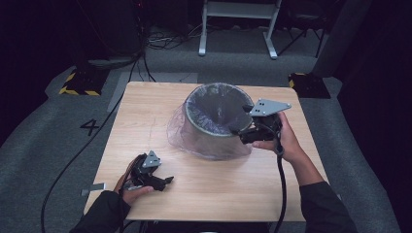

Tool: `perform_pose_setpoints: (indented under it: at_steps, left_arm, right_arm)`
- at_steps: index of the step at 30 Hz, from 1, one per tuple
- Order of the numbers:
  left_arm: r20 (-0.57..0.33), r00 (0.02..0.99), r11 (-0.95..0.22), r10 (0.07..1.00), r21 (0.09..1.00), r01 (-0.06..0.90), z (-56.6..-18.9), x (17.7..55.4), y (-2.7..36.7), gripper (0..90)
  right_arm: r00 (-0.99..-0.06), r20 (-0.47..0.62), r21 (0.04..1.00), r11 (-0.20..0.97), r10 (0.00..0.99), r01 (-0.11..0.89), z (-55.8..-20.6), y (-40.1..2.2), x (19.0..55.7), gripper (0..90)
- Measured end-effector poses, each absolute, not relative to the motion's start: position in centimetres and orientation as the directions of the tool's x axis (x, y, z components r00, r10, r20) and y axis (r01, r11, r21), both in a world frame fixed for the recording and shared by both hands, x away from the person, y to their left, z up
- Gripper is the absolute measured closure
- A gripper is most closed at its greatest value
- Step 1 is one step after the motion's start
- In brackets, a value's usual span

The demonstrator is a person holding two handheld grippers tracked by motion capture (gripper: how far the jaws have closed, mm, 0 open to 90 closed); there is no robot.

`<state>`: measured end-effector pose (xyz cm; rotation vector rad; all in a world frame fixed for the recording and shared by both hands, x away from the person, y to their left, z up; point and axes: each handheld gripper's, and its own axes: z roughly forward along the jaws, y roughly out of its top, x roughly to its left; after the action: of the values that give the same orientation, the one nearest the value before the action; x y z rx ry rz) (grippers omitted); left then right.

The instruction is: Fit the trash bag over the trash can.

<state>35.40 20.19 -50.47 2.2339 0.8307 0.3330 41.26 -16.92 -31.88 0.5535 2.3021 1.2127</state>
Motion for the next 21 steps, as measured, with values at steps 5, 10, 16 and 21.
perform_pose_setpoints:
  at_steps: [5,10,16,21]
  left_arm:
    - [-0.008,0.759,-0.534,0.651,0.706,0.465,-50.5,35.4,20.2,10.2]
    - [-0.008,0.759,-0.534,0.651,0.706,0.465,-50.5,35.4,20.2,10.2]
    - [-0.008,0.759,-0.534,0.651,0.706,0.465,-50.5,35.4,20.2,10.2]
    - [-0.008,0.759,-0.534,0.651,0.706,0.465,-50.5,35.4,20.2,10.2]
  right_arm:
    - [-0.808,-0.227,0.839,0.531,0.543,0.121,-31.9,-17.0,40.9,16.8]
    - [-0.812,-0.233,0.84,0.531,0.536,0.11,-31.8,-17.1,40.3,16.8]
    - [-0.806,-0.231,0.845,0.523,0.545,0.111,-31.9,-17.7,39.8,16.9]
    - [-0.795,-0.237,0.845,0.522,0.558,0.114,-32.2,-18.4,39.4,17.2]
